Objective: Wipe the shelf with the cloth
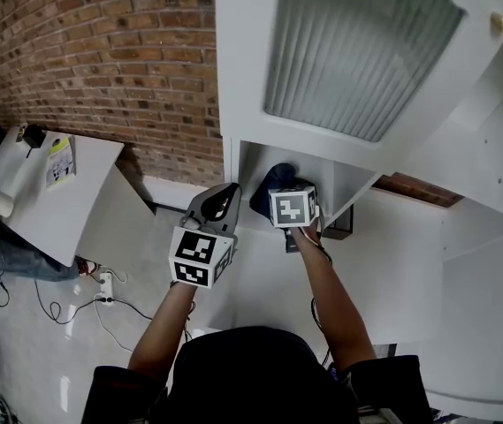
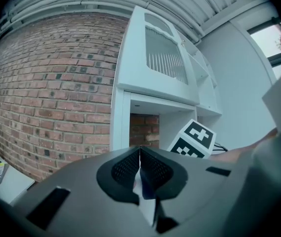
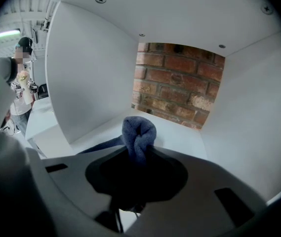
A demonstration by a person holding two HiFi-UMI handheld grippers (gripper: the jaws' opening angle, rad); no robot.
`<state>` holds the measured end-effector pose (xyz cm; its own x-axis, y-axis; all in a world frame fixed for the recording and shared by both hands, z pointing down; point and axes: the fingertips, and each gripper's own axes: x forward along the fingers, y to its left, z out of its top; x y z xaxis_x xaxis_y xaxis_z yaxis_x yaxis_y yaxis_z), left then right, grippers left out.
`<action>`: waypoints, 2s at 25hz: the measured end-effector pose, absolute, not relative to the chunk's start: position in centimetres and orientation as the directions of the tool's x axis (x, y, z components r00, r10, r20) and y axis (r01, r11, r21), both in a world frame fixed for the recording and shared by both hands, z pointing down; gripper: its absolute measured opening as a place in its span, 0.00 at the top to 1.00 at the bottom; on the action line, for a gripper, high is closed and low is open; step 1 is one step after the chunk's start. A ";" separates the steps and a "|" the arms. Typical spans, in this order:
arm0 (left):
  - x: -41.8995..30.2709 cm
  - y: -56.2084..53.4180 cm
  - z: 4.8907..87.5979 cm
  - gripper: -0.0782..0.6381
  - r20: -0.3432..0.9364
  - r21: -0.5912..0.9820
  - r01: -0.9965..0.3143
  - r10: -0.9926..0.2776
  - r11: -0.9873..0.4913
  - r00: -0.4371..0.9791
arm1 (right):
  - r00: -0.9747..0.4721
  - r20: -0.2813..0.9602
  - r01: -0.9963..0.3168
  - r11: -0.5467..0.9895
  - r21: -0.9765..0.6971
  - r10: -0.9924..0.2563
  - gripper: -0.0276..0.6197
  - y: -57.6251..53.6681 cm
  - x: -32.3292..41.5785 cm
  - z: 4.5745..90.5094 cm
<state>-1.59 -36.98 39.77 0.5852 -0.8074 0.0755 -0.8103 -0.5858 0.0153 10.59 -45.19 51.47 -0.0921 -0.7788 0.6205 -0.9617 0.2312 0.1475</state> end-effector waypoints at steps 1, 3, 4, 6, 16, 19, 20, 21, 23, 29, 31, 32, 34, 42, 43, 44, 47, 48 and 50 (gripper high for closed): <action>-1.9 -37.0 39.7 0.87 0.075 0.016 -0.815 -0.812 -0.579 0.579 | -0.100 0.624 -0.960 0.239 0.143 -0.775 0.82 -45.3 10.2 51.5; -2.5 -37.1 39.7 0.87 0.075 0.019 -0.824 -0.821 -0.566 0.566 | -0.113 0.626 -0.957 0.254 0.140 -0.772 0.82 -45.6 9.4 51.5; -2.8 -37.1 39.7 0.87 0.075 0.019 -0.828 -0.825 -0.560 0.560 | -0.119 0.626 -0.955 0.261 0.140 -0.771 0.82 -45.8 9.0 51.4; -3.3 -37.1 39.8 0.87 0.076 0.021 -0.836 -0.833 -0.549 0.548 | -0.129 0.626 -0.951 0.274 0.141 -0.769 0.82 -46.0 8.3 51.4; -5.4 -37.2 40.1 0.87 0.086 0.016 -0.862 -0.858 -0.507 0.506 | -0.165 0.635 -0.934 0.327 0.146 -0.755 0.82 -46.9 5.8 51.4; -5.9 -37.2 40.1 0.87 0.085 0.018 -0.867 -0.863 -0.497 0.497 | -0.170 0.633 -0.930 0.335 0.149 -0.756 0.82 -47.3 5.3 51.4; -6.0 -37.3 40.2 0.87 0.087 0.018 -0.869 -0.865 -0.494 0.494 | -0.173 0.632 -0.929 0.338 0.151 -0.756 0.82 -47.4 5.0 51.4; -6.2 -37.3 40.3 0.87 0.088 0.019 -0.871 -0.867 -0.491 0.490 | -0.175 0.631 -0.927 0.342 0.152 -0.756 0.82 -47.5 4.8 51.4; -6.4 -37.3 40.4 0.87 0.090 0.022 -0.875 -0.871 -0.484 0.484 | -0.180 0.632 -0.924 0.351 0.155 -0.754 0.82 -47.6 4.3 51.5; -6.9 -37.3 40.6 0.87 0.090 0.030 -0.881 -0.877 -0.472 0.472 | -0.182 0.638 -0.919 0.360 0.160 -0.748 0.82 -47.7 3.9 51.5; -7.0 -37.4 40.6 0.87 0.091 0.032 -0.882 -0.877 -0.471 0.472 | -0.185 0.638 -0.919 0.362 0.157 -0.748 0.82 -47.7 3.9 51.5; -6.9 -37.5 40.7 0.87 0.091 0.032 -0.881 -0.876 -0.472 0.473 | -0.186 0.636 -0.919 0.361 0.156 -0.749 0.82 -47.7 3.9 51.5; -6.6 -37.6 40.8 0.87 0.093 0.029 -0.877 -0.873 -0.479 0.479 | -0.182 0.633 -0.922 0.355 0.158 -0.753 0.82 -47.7 4.0 51.4; -5.3 -37.8 40.3 0.87 0.081 0.022 -0.862 -0.858 -0.507 0.507 | -0.135 0.638 -0.932 0.316 0.179 -0.758 0.82 -47.4 6.1 51.7; -5.1 -37.8 40.3 0.87 0.081 0.024 -0.859 -0.856 -0.511 0.511 | -0.130 0.638 -0.934 0.310 0.179 -0.759 0.82 -47.4 6.4 51.7; -4.9 -37.8 40.3 0.87 0.081 0.025 -0.856 -0.853 -0.516 0.516 | -0.124 0.638 -0.936 0.303 0.179 -0.760 0.82 -47.3 6.8 51.7; -3.9 -37.8 40.3 0.87 0.082 0.020 -0.843 -0.839 -0.538 0.537 | -0.105 0.638 -0.943 0.279 0.179 -0.763 0.82 -47.2 7.9 51.6; -3.6 -37.9 40.2 0.87 0.080 0.022 -0.839 -0.835 -0.544 0.544 | -0.098 0.638 -0.946 0.270 0.178 -0.764 0.82 -47.2 8.4 51.5; -3.0 -38.0 40.1 0.87 0.076 0.028 -0.832 -0.829 -0.554 0.555 | -0.085 0.638 -0.951 0.254 0.178 -0.765 0.82 -47.1 9.3 51.6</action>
<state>-2.98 -37.98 40.12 0.5546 -0.8287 0.0755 -0.8319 -0.5542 0.0281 9.27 -47.14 51.57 -0.0846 -0.7651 0.6383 -0.9508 0.2537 0.1780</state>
